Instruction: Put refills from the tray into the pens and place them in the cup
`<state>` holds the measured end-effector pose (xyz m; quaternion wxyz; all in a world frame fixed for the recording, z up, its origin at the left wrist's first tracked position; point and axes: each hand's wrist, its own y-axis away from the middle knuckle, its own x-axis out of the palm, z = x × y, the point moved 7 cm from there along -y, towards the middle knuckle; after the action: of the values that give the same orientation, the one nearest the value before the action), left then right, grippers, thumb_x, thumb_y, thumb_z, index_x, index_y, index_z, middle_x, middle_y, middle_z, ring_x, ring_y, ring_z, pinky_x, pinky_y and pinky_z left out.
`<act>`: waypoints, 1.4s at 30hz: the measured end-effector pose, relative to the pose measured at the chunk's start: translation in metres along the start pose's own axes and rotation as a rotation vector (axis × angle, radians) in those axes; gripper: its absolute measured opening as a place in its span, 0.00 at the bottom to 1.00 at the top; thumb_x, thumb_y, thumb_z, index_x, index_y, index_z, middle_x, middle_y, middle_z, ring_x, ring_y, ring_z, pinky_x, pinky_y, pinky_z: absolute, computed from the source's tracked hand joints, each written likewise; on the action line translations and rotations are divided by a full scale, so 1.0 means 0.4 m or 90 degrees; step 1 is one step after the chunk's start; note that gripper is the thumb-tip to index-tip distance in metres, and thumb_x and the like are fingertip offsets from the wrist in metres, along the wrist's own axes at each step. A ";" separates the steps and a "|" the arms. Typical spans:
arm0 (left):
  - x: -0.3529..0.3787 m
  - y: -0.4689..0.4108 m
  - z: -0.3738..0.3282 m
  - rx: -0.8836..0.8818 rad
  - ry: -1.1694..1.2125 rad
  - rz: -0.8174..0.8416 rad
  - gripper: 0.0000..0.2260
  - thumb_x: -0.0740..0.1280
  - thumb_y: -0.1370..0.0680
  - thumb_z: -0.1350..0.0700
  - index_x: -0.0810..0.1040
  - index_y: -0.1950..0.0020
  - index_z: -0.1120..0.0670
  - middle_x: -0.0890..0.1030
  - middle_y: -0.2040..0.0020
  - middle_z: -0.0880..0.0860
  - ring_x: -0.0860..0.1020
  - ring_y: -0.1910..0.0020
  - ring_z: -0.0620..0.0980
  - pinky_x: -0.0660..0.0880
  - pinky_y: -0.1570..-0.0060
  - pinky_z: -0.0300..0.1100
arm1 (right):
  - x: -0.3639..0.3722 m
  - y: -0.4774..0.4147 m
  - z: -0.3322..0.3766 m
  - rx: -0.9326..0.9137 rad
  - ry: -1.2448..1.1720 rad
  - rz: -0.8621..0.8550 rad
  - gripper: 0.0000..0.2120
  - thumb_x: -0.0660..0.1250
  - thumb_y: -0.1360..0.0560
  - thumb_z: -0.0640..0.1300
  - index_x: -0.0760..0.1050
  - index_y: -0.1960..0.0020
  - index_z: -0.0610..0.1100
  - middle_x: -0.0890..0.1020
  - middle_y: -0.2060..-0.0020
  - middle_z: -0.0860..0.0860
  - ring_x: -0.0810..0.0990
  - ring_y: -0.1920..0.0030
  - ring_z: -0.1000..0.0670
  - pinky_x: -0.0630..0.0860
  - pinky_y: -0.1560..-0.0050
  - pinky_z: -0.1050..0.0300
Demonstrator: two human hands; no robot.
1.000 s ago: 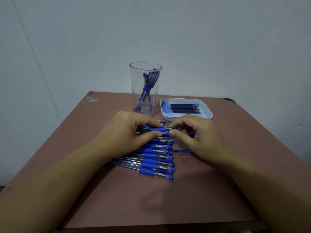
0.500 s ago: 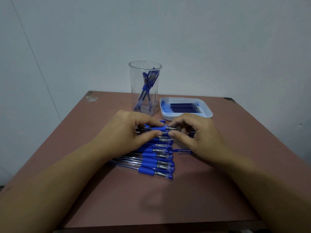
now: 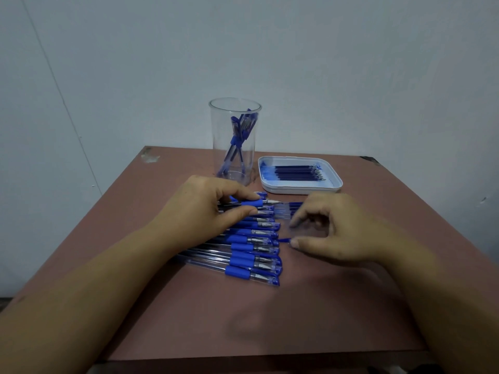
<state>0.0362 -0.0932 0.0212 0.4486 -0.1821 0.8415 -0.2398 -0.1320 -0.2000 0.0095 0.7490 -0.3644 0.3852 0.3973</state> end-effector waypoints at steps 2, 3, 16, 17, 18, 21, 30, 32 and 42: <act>0.003 0.000 0.001 -0.002 0.000 0.005 0.15 0.68 0.30 0.39 0.84 0.47 0.43 0.83 0.57 0.38 0.81 0.60 0.39 0.79 0.60 0.38 | 0.008 0.010 -0.012 0.030 0.019 0.064 0.06 0.76 0.32 0.53 0.82 0.56 0.55 0.78 0.59 0.59 0.76 0.58 0.60 0.68 0.60 0.69; 0.004 -0.001 0.001 -0.003 0.001 0.006 0.15 0.68 0.30 0.39 0.84 0.47 0.42 0.83 0.58 0.38 0.81 0.59 0.40 0.78 0.60 0.37 | 0.007 0.012 -0.017 0.039 0.022 0.067 0.05 0.76 0.31 0.51 0.82 0.57 0.55 0.78 0.60 0.58 0.75 0.59 0.59 0.68 0.60 0.69; 0.011 0.000 -0.005 0.014 -0.006 0.010 0.14 0.69 0.29 0.41 0.84 0.47 0.44 0.84 0.56 0.40 0.81 0.59 0.38 0.80 0.59 0.39 | -0.013 -0.015 0.028 -0.062 -0.053 -0.197 0.08 0.74 0.28 0.42 0.78 0.52 0.52 0.76 0.65 0.57 0.74 0.64 0.53 0.68 0.64 0.71; 0.011 0.000 -0.008 0.019 -0.007 0.010 0.14 0.70 0.29 0.41 0.84 0.47 0.44 0.84 0.56 0.40 0.81 0.59 0.38 0.79 0.59 0.39 | -0.009 -0.017 0.030 -0.067 -0.054 -0.194 0.08 0.74 0.27 0.43 0.79 0.51 0.52 0.77 0.64 0.57 0.74 0.64 0.53 0.68 0.63 0.71; 0.011 0.000 -0.011 0.026 -0.008 0.005 0.13 0.70 0.29 0.42 0.84 0.48 0.44 0.84 0.56 0.40 0.81 0.59 0.38 0.79 0.59 0.39 | -0.005 -0.019 0.029 -0.069 -0.053 -0.195 0.07 0.74 0.27 0.44 0.79 0.51 0.51 0.77 0.63 0.57 0.74 0.63 0.53 0.69 0.63 0.70; 0.003 0.003 -0.020 0.055 -0.016 -0.029 0.13 0.71 0.28 0.43 0.85 0.48 0.46 0.85 0.57 0.42 0.81 0.60 0.37 0.79 0.60 0.39 | -0.004 -0.020 0.031 -0.071 -0.065 -0.211 0.06 0.73 0.27 0.46 0.79 0.50 0.51 0.79 0.62 0.55 0.75 0.64 0.52 0.72 0.63 0.66; -0.005 0.019 -0.054 0.189 -0.086 -0.071 0.12 0.70 0.26 0.47 0.85 0.50 0.53 0.85 0.57 0.48 0.82 0.60 0.41 0.79 0.61 0.40 | 0.026 -0.023 0.028 -0.049 -0.222 -0.188 0.07 0.73 0.27 0.47 0.79 0.52 0.56 0.83 0.59 0.50 0.81 0.60 0.47 0.78 0.57 0.44; -0.004 0.020 -0.053 0.196 -0.089 -0.068 0.11 0.70 0.25 0.48 0.85 0.50 0.54 0.85 0.57 0.48 0.82 0.60 0.42 0.80 0.61 0.41 | 0.026 -0.021 0.033 -0.059 -0.225 -0.190 0.07 0.73 0.27 0.48 0.78 0.52 0.57 0.83 0.59 0.51 0.81 0.60 0.47 0.79 0.57 0.45; -0.009 0.008 -0.049 0.122 0.011 -0.101 0.10 0.75 0.28 0.50 0.85 0.49 0.53 0.84 0.58 0.43 0.81 0.62 0.38 0.76 0.61 0.30 | 0.009 -0.023 0.053 -0.016 -0.261 -0.205 0.03 0.71 0.26 0.49 0.79 0.53 0.53 0.82 0.62 0.51 0.79 0.61 0.48 0.79 0.59 0.49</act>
<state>0.0212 -0.0839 0.0312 0.4360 -0.2027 0.8016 -0.3553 -0.1166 -0.1846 0.0179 0.8604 -0.3422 0.1571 0.3435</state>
